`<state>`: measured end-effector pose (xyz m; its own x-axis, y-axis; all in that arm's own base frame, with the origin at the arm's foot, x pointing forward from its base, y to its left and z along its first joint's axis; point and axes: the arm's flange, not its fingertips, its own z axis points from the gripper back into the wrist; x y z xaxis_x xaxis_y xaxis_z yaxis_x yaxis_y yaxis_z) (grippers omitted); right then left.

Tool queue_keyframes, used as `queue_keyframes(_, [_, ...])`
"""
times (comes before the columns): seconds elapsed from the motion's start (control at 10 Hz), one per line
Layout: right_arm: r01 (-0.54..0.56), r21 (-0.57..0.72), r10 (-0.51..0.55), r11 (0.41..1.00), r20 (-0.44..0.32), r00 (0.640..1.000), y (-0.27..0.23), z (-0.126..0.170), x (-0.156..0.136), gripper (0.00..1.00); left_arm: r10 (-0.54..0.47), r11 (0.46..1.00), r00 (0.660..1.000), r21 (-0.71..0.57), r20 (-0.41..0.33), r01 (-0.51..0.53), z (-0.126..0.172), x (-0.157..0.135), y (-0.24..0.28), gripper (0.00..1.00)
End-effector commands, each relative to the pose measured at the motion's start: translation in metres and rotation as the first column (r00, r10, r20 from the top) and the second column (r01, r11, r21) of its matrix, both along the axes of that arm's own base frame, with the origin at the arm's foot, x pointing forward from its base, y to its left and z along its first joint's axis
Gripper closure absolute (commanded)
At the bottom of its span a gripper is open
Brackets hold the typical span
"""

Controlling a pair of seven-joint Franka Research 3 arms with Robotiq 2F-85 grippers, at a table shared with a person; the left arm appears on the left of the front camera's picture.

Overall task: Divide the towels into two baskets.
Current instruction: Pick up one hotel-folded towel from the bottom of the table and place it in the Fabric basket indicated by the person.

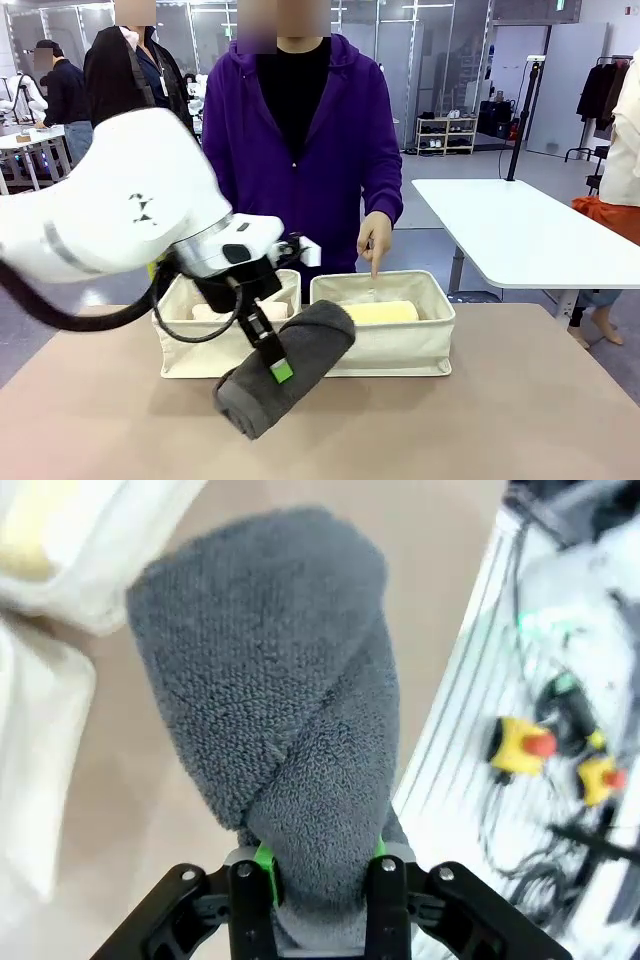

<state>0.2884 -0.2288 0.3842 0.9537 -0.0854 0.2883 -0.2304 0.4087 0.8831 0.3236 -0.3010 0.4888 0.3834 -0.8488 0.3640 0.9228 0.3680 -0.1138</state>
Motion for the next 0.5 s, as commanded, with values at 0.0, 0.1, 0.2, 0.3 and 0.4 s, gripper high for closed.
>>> queue_keyframes(0.0, [-0.002,0.006,0.002,1.000,0.008,1.000,-0.001,0.004,-0.001,0.00,-0.267,0.963,0.956,0.069,0.126,0.260,0.008,0.050,-0.047,0.69])
queue_keyframes(0.1, [-0.002,0.006,0.002,1.000,0.008,1.000,-0.001,0.004,-0.001,0.00,-0.333,0.941,0.930,0.110,0.155,0.319,0.008,0.075,-0.067,0.69])
queue_keyframes(0.2, [-0.002,0.006,0.002,1.000,0.008,1.000,-0.001,0.004,-0.001,0.00,-0.414,0.908,0.890,0.162,0.190,0.387,0.010,0.100,-0.089,0.69])
queue_keyframes(0.3, [-0.002,0.006,0.002,1.000,0.008,1.000,-0.001,0.004,-0.001,0.00,-0.459,0.883,0.863,0.216,0.212,0.416,0.009,0.120,-0.106,0.69])
queue_keyframes(0.4, [-0.002,0.006,0.002,1.000,0.008,1.000,-0.001,0.004,-0.001,0.00,-0.490,0.862,0.837,0.282,0.245,0.422,0.009,0.141,-0.122,0.69])
